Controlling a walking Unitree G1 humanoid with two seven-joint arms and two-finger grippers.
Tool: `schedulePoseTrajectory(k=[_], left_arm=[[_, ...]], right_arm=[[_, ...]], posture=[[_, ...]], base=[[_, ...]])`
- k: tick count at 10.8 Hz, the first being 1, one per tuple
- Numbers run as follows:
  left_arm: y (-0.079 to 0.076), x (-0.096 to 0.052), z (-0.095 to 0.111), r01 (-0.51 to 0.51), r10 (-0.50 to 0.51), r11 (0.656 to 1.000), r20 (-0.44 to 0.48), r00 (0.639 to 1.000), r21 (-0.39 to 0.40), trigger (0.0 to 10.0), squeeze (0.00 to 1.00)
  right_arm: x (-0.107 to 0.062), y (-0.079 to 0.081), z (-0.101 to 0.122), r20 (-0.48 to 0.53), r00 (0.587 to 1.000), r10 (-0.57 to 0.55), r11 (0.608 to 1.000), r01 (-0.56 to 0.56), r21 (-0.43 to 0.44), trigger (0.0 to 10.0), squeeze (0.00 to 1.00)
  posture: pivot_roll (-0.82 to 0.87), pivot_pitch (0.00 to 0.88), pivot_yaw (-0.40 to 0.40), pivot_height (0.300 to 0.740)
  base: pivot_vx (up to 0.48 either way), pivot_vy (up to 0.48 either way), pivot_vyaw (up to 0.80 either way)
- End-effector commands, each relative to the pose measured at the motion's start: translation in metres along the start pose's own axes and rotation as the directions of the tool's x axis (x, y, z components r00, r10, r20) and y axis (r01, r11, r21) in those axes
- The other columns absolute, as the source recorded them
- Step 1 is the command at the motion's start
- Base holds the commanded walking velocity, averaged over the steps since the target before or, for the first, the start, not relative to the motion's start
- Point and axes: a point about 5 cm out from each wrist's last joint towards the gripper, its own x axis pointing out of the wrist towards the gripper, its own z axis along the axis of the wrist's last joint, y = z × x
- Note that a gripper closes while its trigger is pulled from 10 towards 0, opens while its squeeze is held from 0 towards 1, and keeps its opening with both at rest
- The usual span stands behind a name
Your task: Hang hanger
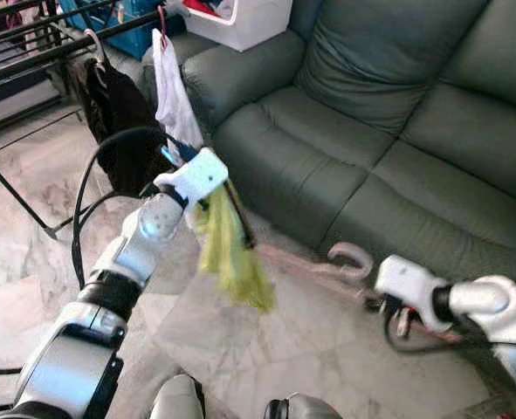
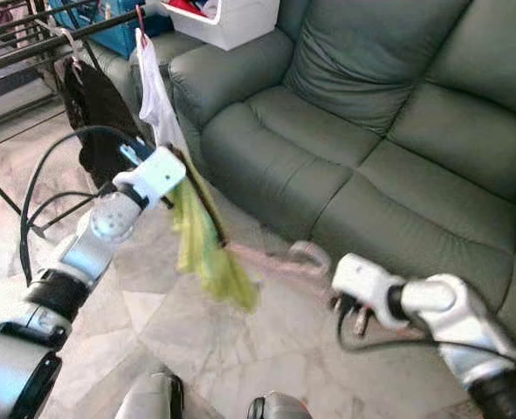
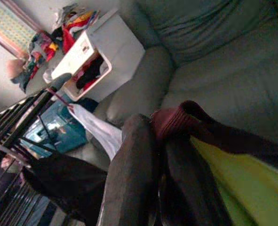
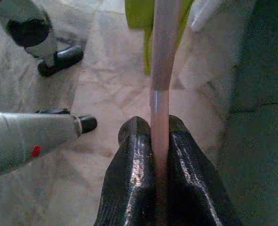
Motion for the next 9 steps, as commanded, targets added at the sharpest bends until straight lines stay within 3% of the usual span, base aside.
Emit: schedulePoseTrajectory(k=[1, 3, 4, 6, 7, 8, 9], left_arm=[[0.009, 0.005, 0.012, -0.038, 0.039, 0.999, 0.035, 0.999, -0.012, 10.0, 0.0], [0.009, 0.006, 0.009, -0.064, 0.064, 0.998, 0.009, 0.998, -0.018, 10.0, 0.0], [0.01, 0.006, 0.011, -0.057, 0.058, 0.998, 0.015, 0.998, -0.026, 10.0, 0.0], [0.013, 0.005, 0.029, -0.005, 0.017, 0.993, 0.099, 0.995, -0.114, 10.0, 0.0], [0.011, 0.003, 0.029, 0.001, 0.01, 0.994, 0.097, 0.995, -0.111, 10.0, 0.0], [0.012, 0.002, 0.015, -0.052, 0.055, 0.996, 0.037, 0.998, -0.066, 10.0, 0.0], [0.013, 0.002, 0.007, -0.087, 0.086, 0.994, -0.013, 0.996, -0.071, 10.0, 0.0]], right_arm=[[0.002, 0.006, -0.007, -0.058, 0.998, 0.024, 1.0, -0.025, -0.01, 10.0, 0.0], [0.005, 0.02, -0.003, -0.039, 0.992, 0.116, 0.993, -0.117, -0.012, 10.0, 0.0], [0.007, 0.021, -0.004, -0.049, 0.993, 0.109, 0.994, -0.111, -0.019, 10.0, 0.0], [0.014, 0.006, -0.003, -0.036, 0.999, -0.007, 1.0, 0.007, 0.002, 10.0, 0.0], [0.014, 0.002, 0.005, 0.01, 1.0, -0.025, 0.999, 0.025, 0.028, 10.0, 0.0], [0.012, 0.001, 0.022, 0.124, 0.992, -0.025, 1.0, 0.023, 0.02, 10.0, 0.0], [0.012, -0.004, 0.031, 0.173, 0.982, -0.076, 0.997, 0.074, 0.021, 10.0, 0.0]], posture=[[-0.04, 0.072, -0.056, 0.74], [-0.04, 0.075, -0.056, 0.74], [-0.04, 0.076, -0.057, 0.74], [-0.04, 0.078, -0.056, 0.74], [-0.04, 0.078, -0.056, 0.74], [-0.04, 0.078, -0.058, 0.74], [-0.04, 0.075, -0.058, 0.74]], base=[[0.0, 0.0, 0.0], [0.0, 0.0, 0.0], [0.0, 0.0, 0.0], [0.0, 0.0, 0.0], [0.0, 0.0, 0.0], [0.0, 0.0, 0.0], [0.0, 0.0, 0.0]])
